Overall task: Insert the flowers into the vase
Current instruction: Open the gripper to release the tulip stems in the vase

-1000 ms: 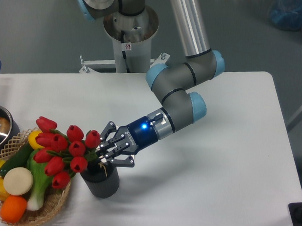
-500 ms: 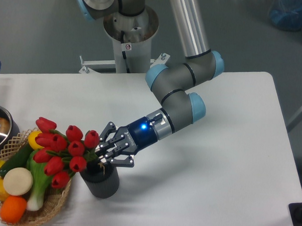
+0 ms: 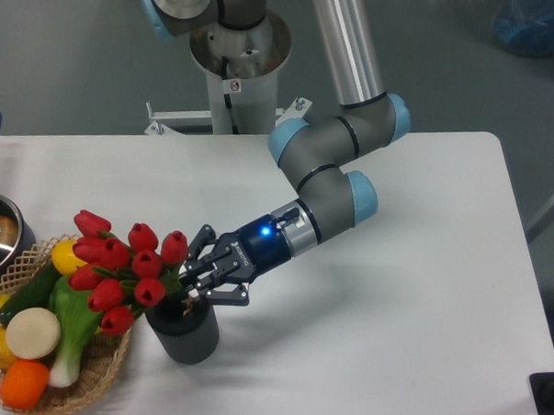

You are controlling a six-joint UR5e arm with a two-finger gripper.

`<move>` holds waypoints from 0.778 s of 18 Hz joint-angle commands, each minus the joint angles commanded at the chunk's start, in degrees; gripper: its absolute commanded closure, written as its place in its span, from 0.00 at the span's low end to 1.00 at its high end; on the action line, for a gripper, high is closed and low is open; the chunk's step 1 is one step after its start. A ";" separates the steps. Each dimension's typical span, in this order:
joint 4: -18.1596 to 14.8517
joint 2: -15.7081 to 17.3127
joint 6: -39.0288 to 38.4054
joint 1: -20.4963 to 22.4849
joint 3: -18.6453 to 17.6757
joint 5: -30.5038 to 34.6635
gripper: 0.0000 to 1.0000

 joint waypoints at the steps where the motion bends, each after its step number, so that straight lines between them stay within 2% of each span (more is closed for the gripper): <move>1: 0.00 0.00 0.00 0.00 0.00 0.00 0.72; 4: 0.00 0.00 0.09 0.00 0.00 0.00 0.68; 6: 0.00 0.00 0.09 0.00 0.09 0.00 0.61; 13: 0.00 -0.09 0.18 0.00 0.09 0.00 0.58; 14: 0.00 -0.09 0.18 0.09 0.09 0.00 0.55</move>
